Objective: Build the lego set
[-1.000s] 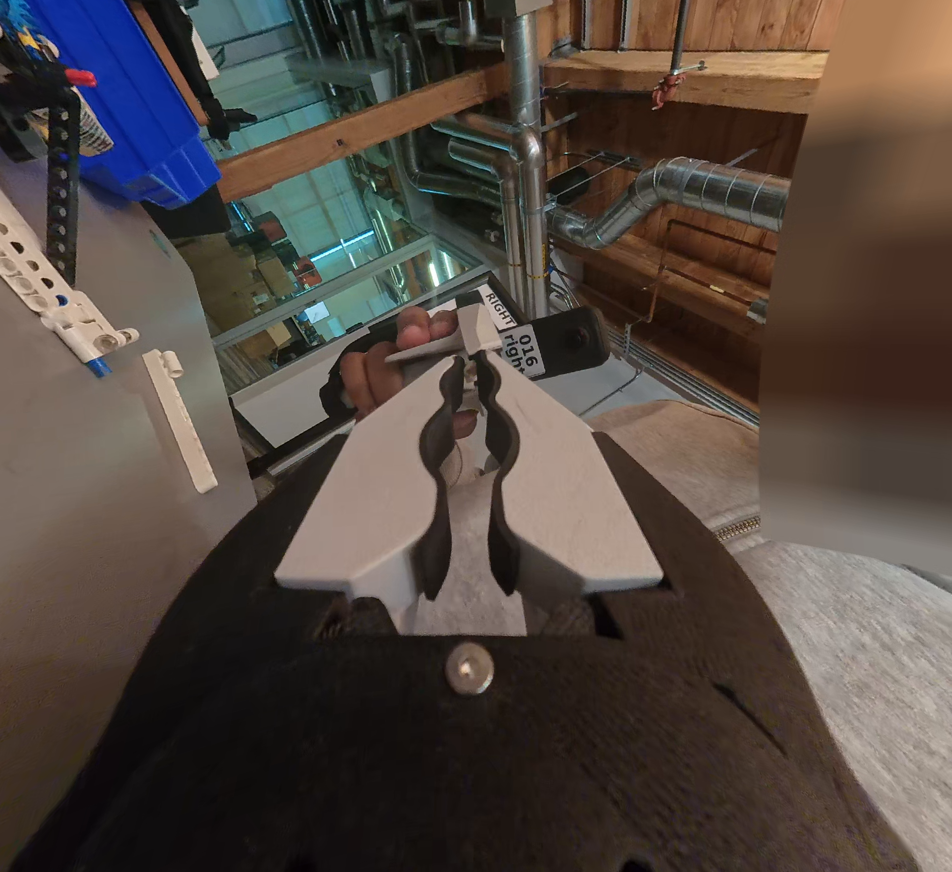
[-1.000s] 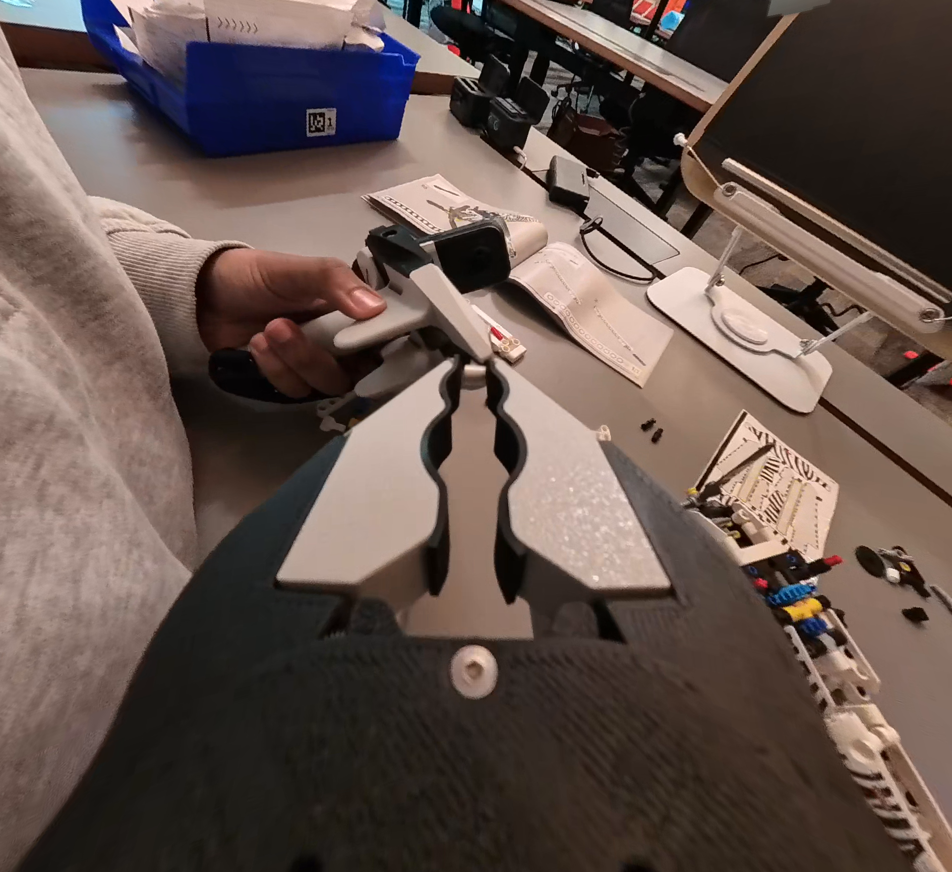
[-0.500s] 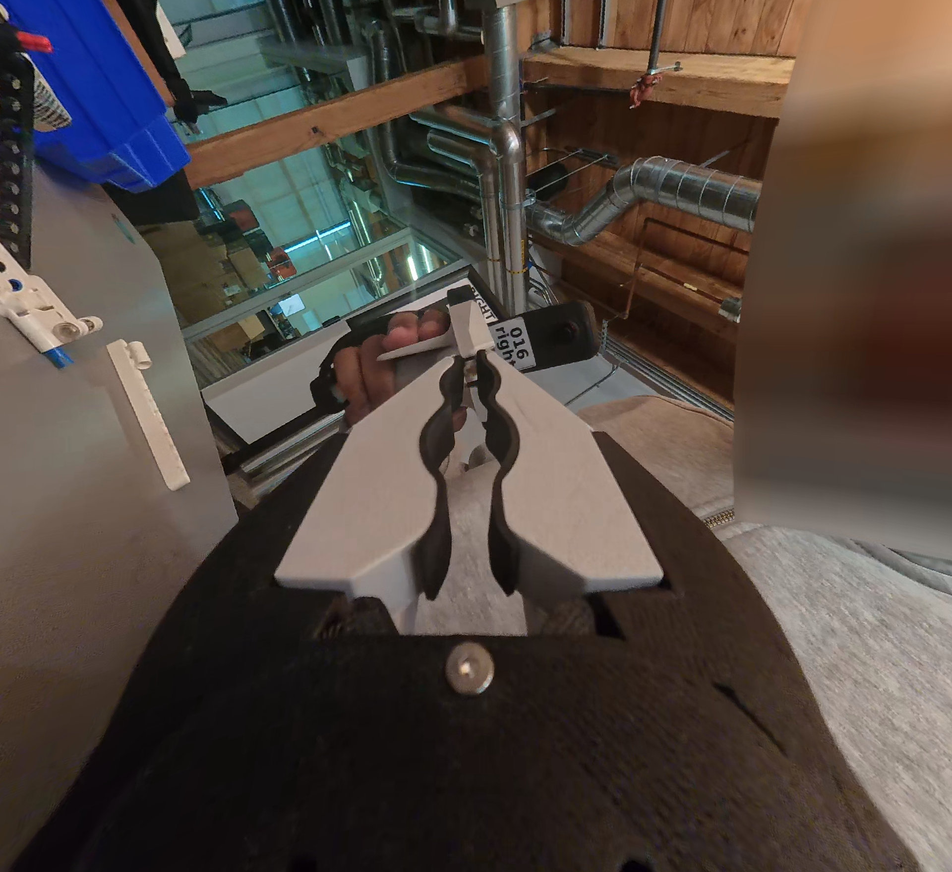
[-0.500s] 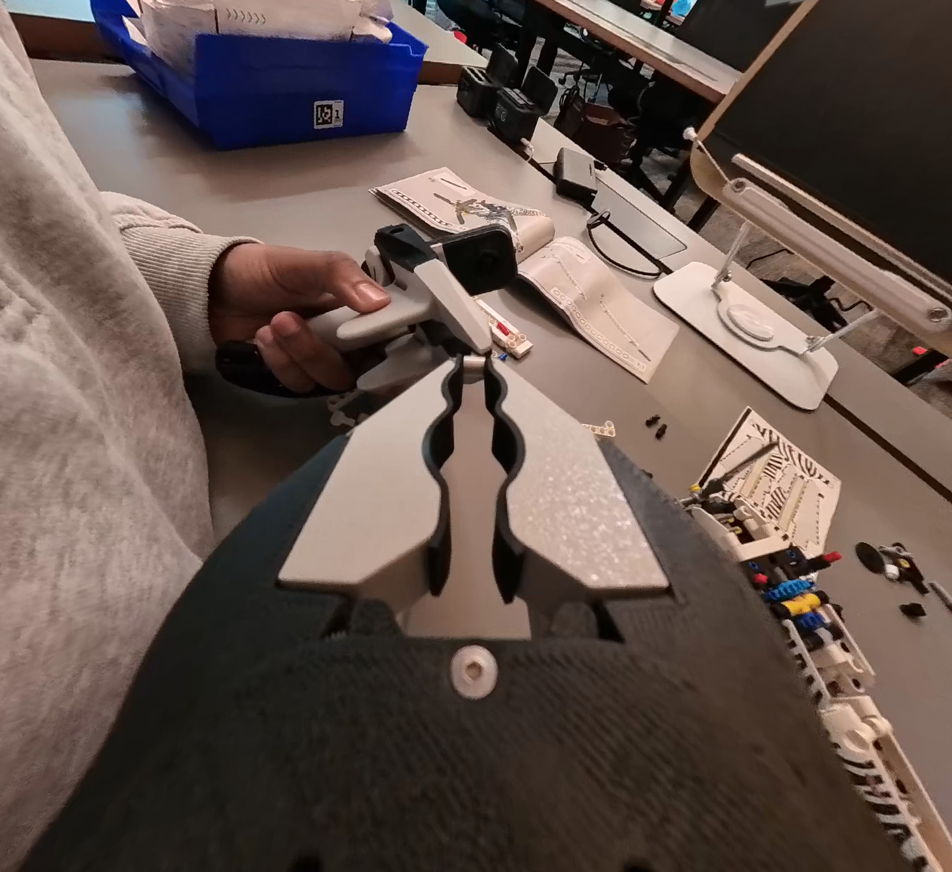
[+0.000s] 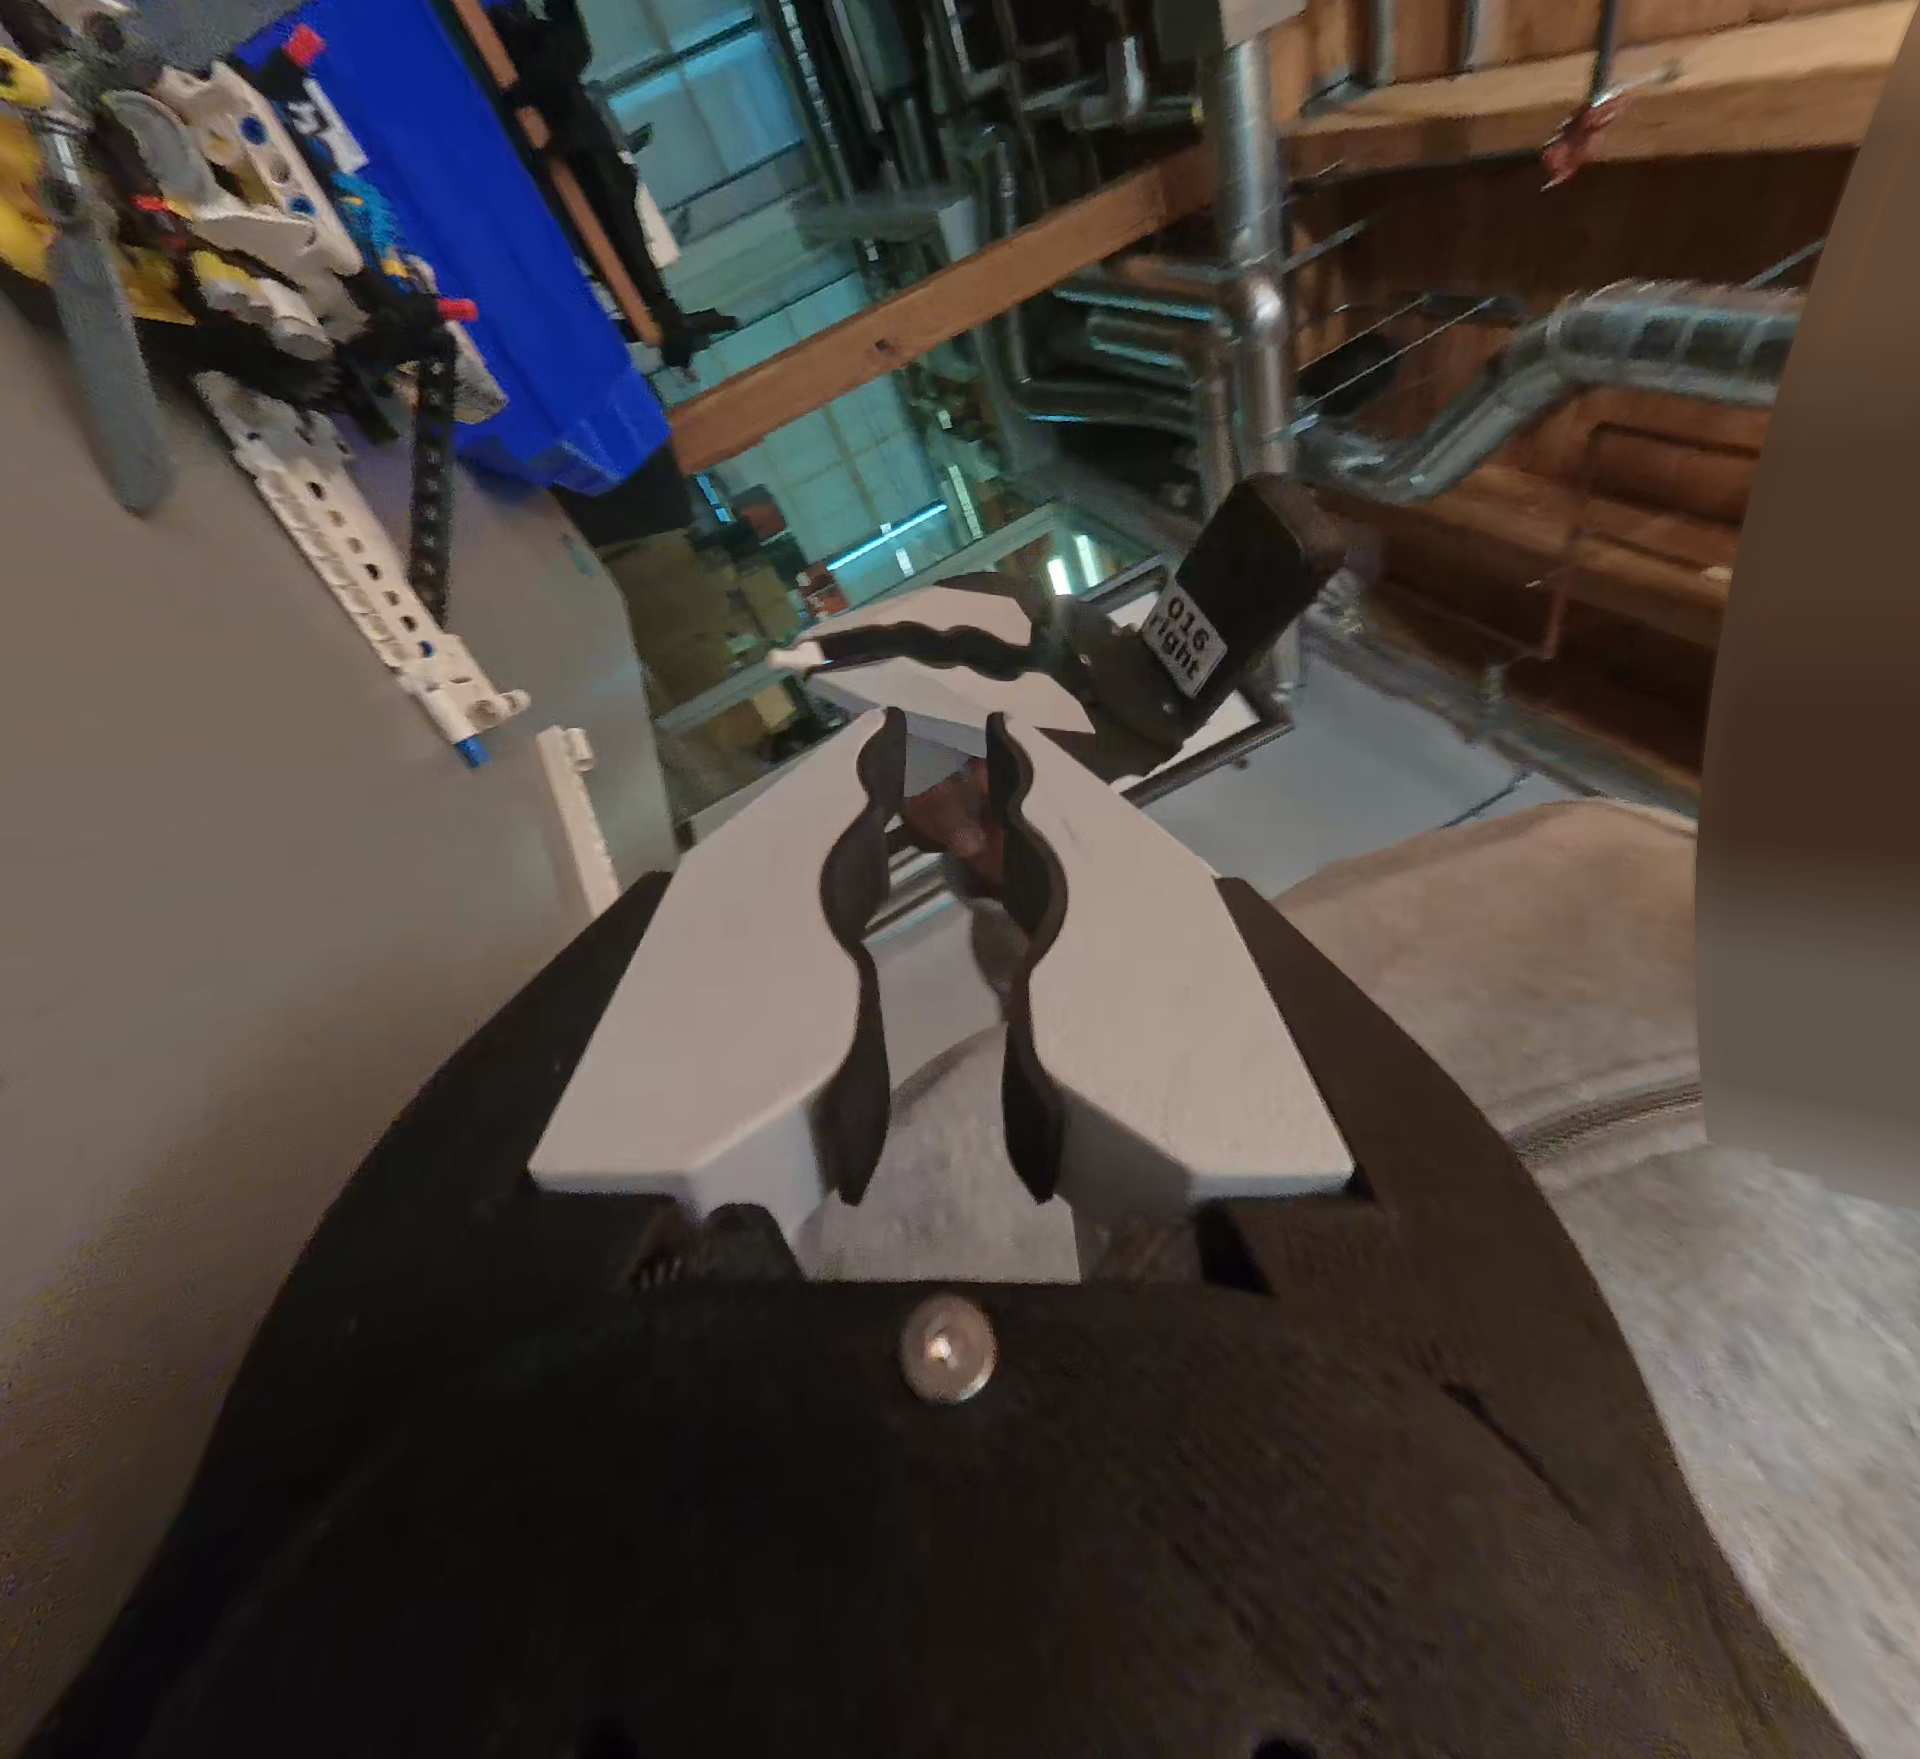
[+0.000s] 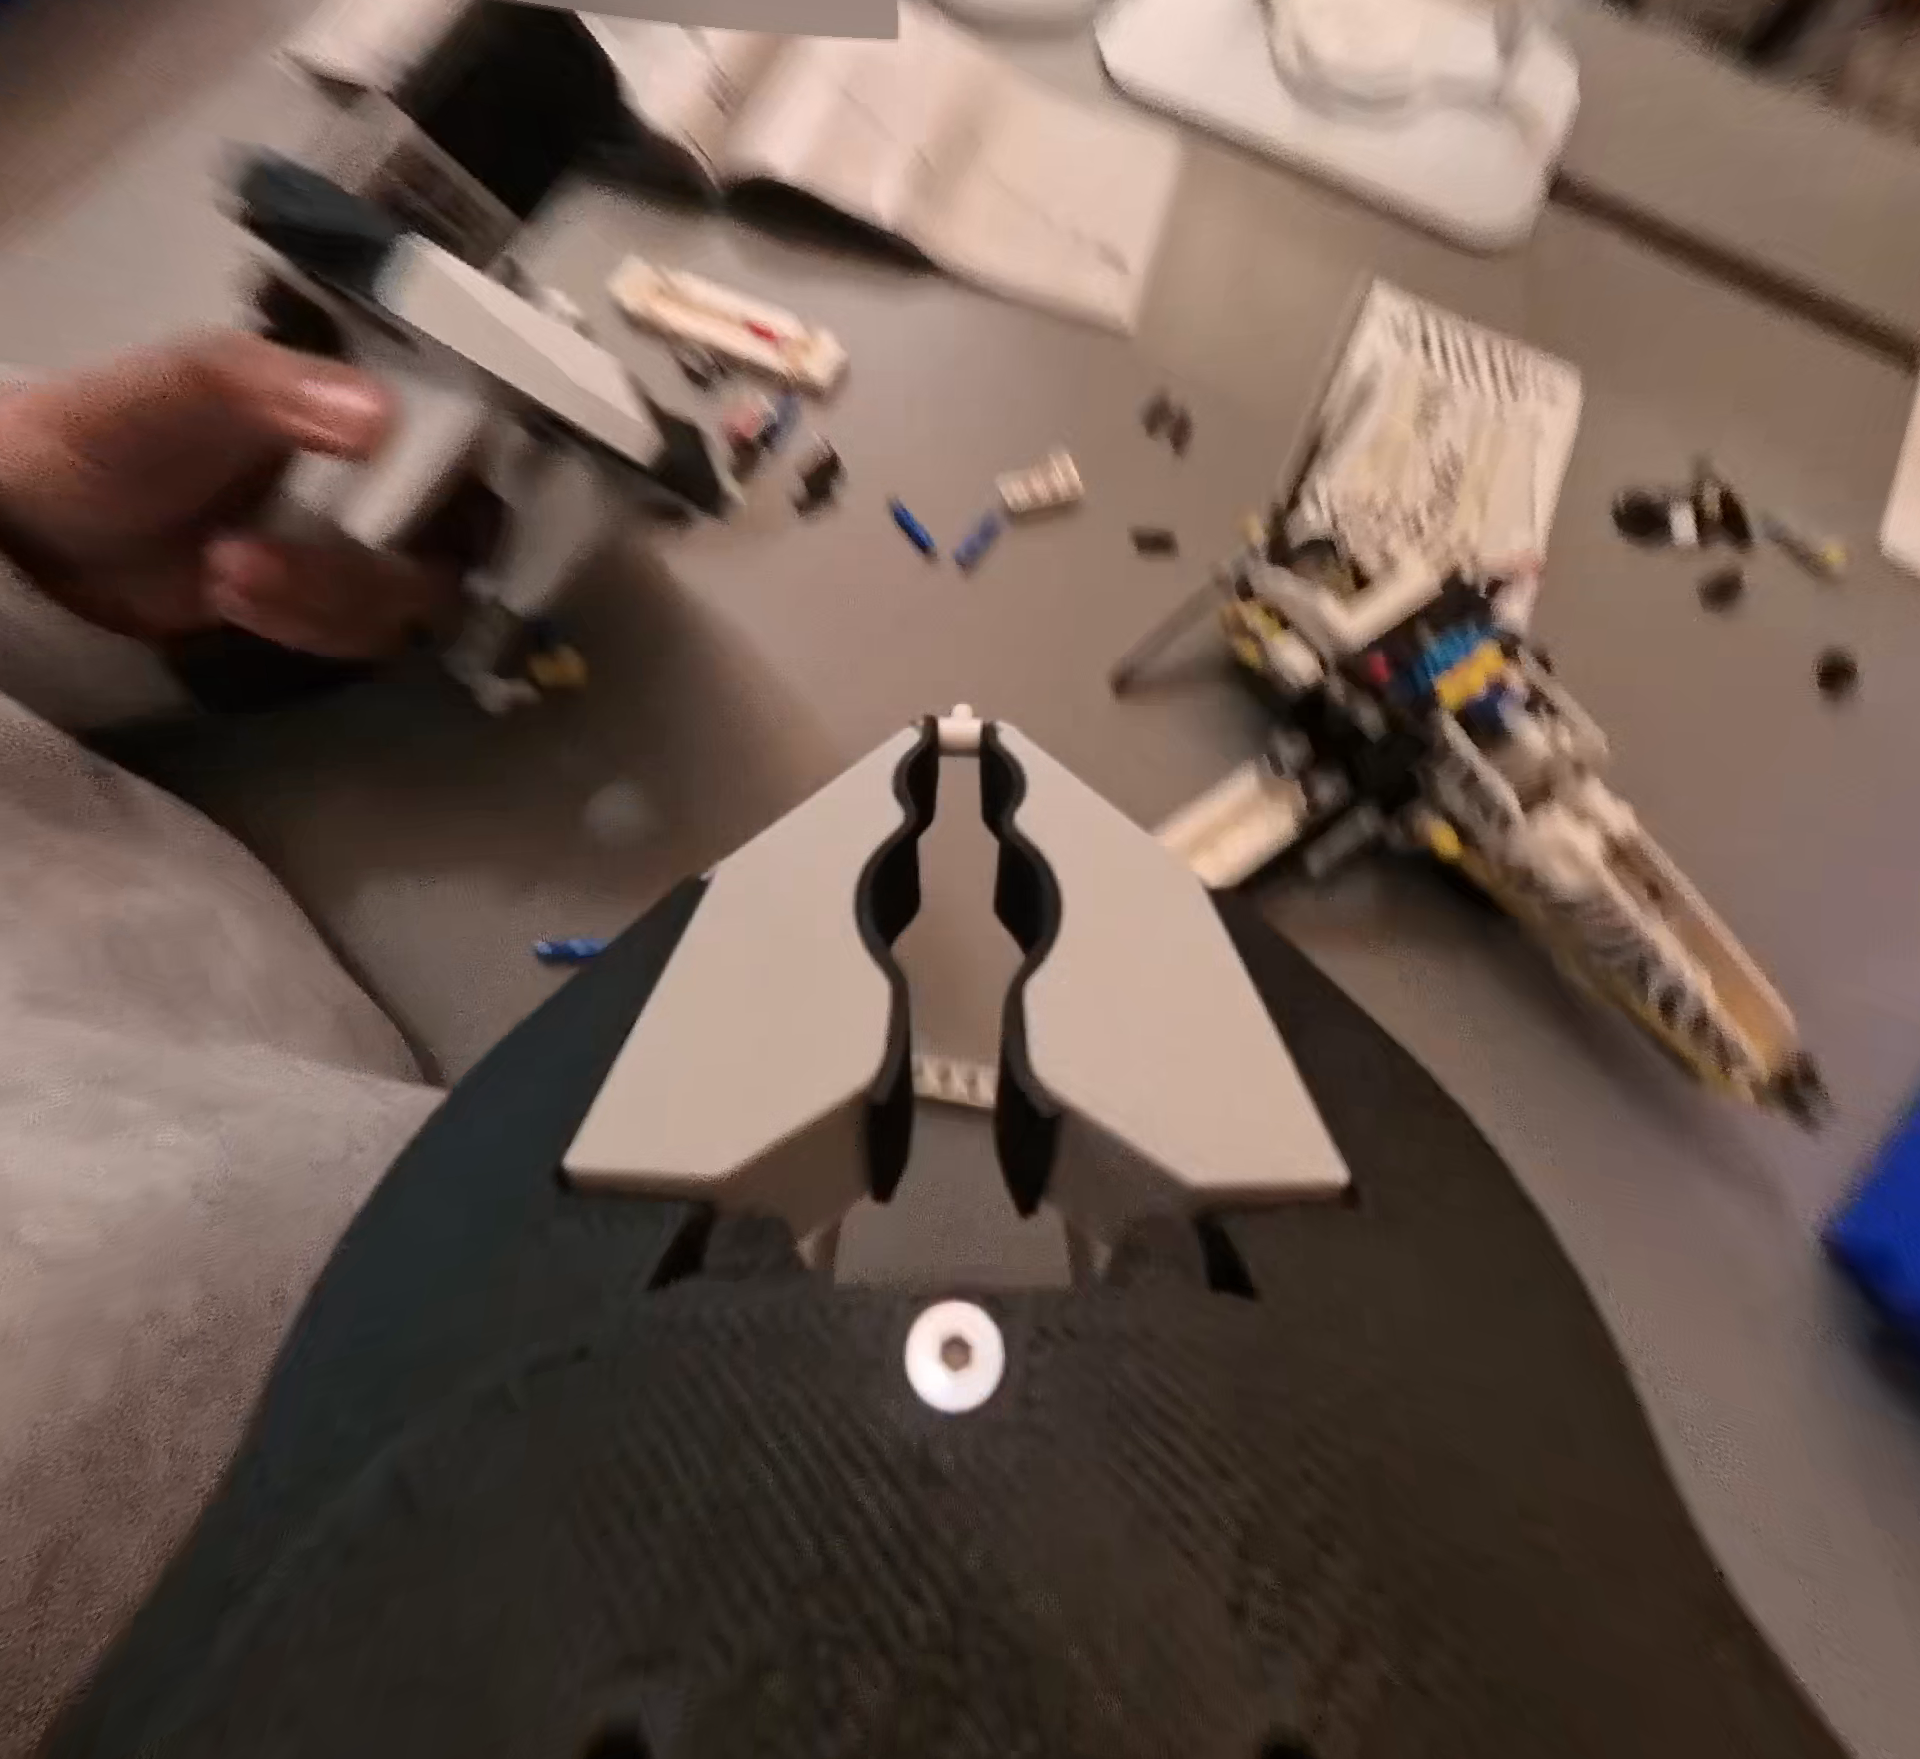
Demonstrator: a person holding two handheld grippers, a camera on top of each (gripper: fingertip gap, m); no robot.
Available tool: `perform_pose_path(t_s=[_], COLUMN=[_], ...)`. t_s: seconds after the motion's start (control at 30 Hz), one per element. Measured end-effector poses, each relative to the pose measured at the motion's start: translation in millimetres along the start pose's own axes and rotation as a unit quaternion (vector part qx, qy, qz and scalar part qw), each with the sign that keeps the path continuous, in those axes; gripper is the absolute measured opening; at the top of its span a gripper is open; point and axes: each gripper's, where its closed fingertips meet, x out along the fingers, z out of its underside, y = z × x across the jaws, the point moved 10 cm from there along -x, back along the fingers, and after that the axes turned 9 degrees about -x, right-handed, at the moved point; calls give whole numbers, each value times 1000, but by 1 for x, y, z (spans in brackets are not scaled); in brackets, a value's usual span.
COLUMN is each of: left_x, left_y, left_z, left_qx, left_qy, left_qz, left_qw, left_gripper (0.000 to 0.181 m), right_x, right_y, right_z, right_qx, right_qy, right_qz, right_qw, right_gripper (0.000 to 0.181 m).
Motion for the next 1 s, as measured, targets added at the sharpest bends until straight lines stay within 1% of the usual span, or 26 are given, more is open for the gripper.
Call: perform_pose_path(t_s=[0.1, 0.17, 0.23, 0.33, 0.43, 0.57, 0.7, 0.83, 0.93, 1.0], left_x=[1, 2, 4, 7, 8, 8, 10, 11, 17, 25], left_y=[-2, -3, -3, -4, -5, -7, -8, -8, -7, -8], left_z=[1, 2, 4, 5, 7, 8, 9, 10, 16, 22], left_qx=[12, 16, 23, 36, 43, 34, 30, 36, 76, 123], left_qy=[-4, -9, -18, -31, -41, -48, -56, -63, -88, -126], left_qz=[-27, -38, -51, -72, -86, -87, -85, -97, -132, -174], left_qw=[1000, 999, 998, 996, 995, 994, 994, 993, 984, 969], left_gripper=[13, 13, 13, 13, 13, 14, 14, 14, 16, 18], right_x=[3, 6, 10, 19, 28, 34, 37, 38, 37, 36], right_y=[6, 4, 0, -6, -8, -7, -6, -5, -4, -4], right_z=[28, 40, 47, 49, 50, 49, 46, 45, 47, 49], right_qx=[54, 73, 84, 98, 91, 108, 111, 117, 130, 136], right_qy=[-122, -172, -211, -245, -284, -305, -321, -327, -320, -311], right_qz=[1, -13, -36, -76, -80, -93, -94, -96, -97, -99], right_qw=[991, 982, 973, 961, 951, 942, 936, 933, 933, 935], right_gripper=[6, 6, 6, 6, 6, 6, 6, 6, 6, 6])
